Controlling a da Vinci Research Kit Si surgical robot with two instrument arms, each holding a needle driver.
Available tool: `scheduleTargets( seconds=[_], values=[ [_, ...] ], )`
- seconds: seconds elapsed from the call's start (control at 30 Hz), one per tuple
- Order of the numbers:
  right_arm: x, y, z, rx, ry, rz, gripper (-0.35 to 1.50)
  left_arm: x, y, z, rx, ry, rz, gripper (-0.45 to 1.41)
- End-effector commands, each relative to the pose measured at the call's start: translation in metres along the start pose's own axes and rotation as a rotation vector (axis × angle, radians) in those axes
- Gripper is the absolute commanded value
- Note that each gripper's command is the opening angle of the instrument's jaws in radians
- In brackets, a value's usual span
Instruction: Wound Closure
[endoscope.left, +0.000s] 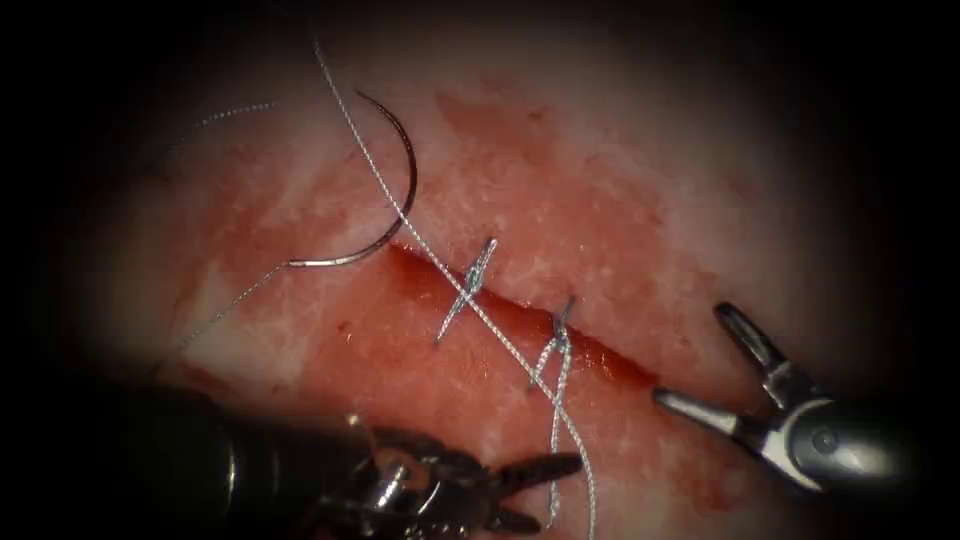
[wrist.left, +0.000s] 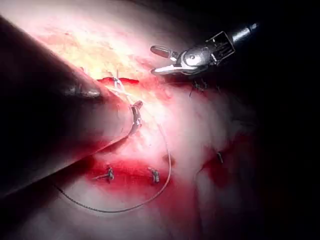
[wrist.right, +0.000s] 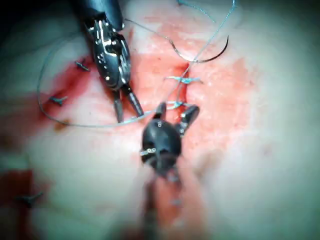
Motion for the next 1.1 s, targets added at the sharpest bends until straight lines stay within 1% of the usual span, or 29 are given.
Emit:
scheduleTargets(
  seconds=[0.03,0.07,0.1,0.13,0.2,0.23,0.3,0.47,0.6,0.63,0.67,0.7,0.83,0.93,1.03,1.1],
  values=[
    [-0.0003,-0.0008,0.0005,0.004,0.0,0.001,1.06,0.0001,0.0006,0.0009,-0.004,0.004,0.001,0.37],
    [-0.0003,-0.0008,0.0005,0.004,0.0,0.001,1.06,0.0001,0.0007,0.001,-0.005,0.006,0.003,0.32],
    [-0.0003,-0.0008,0.0005,0.004,0.0,0.001,1.06,0.0001,0.0007,0.0011,-0.006,0.009,0.006,0.16],
    [-0.0004,-0.0008,0.0005,0.004,0.0,0.001,1.06,0.0001,0.0007,0.0012,-0.007,0.011,0.009,0.06],
    [-0.0004,-0.0009,0.0005,0.004,0.001,0.0,1.06,0.0002,0.0009,0.0013,-0.003,0.002,0.014,-0.31],
    [-0.0004,-0.0009,0.0005,0.004,0.001,0.0,1.06,0.0001,0.001,0.0013,0.001,-0.008,0.014,-0.35],
    [-0.0003,-0.0009,0.0004,0.005,0.001,0.001,1.06,0.0,0.0014,0.0009,0.014,-0.039,0.021,-0.35],
    [-0.0001,-0.0012,0.0002,0.007,0.001,0.002,1.06,0.0003,0.0013,0.0006,0.013,-0.036,0.019,-0.35],
    [0.0002,-0.0021,0.0,0.054,0.002,-0.001,1.06,0.0006,0.0,-0.0008,0.01,-0.032,0.008,-0.35],
    [0.0,-0.0028,0.0,0.114,0.0,-0.008,1.01,0.0008,-0.001,-0.002,0.009,-0.032,-0.002,-0.35],
    [-0.0001,-0.003,0.0,0.126,0.0,-0.011,0.99,0.0008,-0.0013,-0.0024,0.009,-0.032,-0.005,-0.35],
    [-0.0006,-0.0038,0.0003,0.176,-0.019,-0.024,1.01,0.0007,-0.0027,-0.0038,0.008,-0.018,-0.017,-0.35],
    [-0.0008,-0.0055,0.0014,0.233,-0.033,-0.042,1.06,0.0,-0.0041,-0.0046,0.004,-0.011,-0.027,-0.35],
    [-0.0006,-0.007,0.0022,0.271,-0.041,-0.054,1.06,-0.0005,-0.0047,-0.0048,0.002,-0.007,-0.046,-0.35],
    [-0.0001,-0.009,0.0035,0.291,-0.026,-0.084,1.04,-0.0016,-0.0052,-0.0047,0.0,-0.006,-0.069,-0.35],
    [0.0,-0.0096,0.0042,0.297,-0.019,-0.099,1.03,-0.002,-0.0054,-0.0048,0.004,-0.009,-0.082,-0.35]
  ],
)
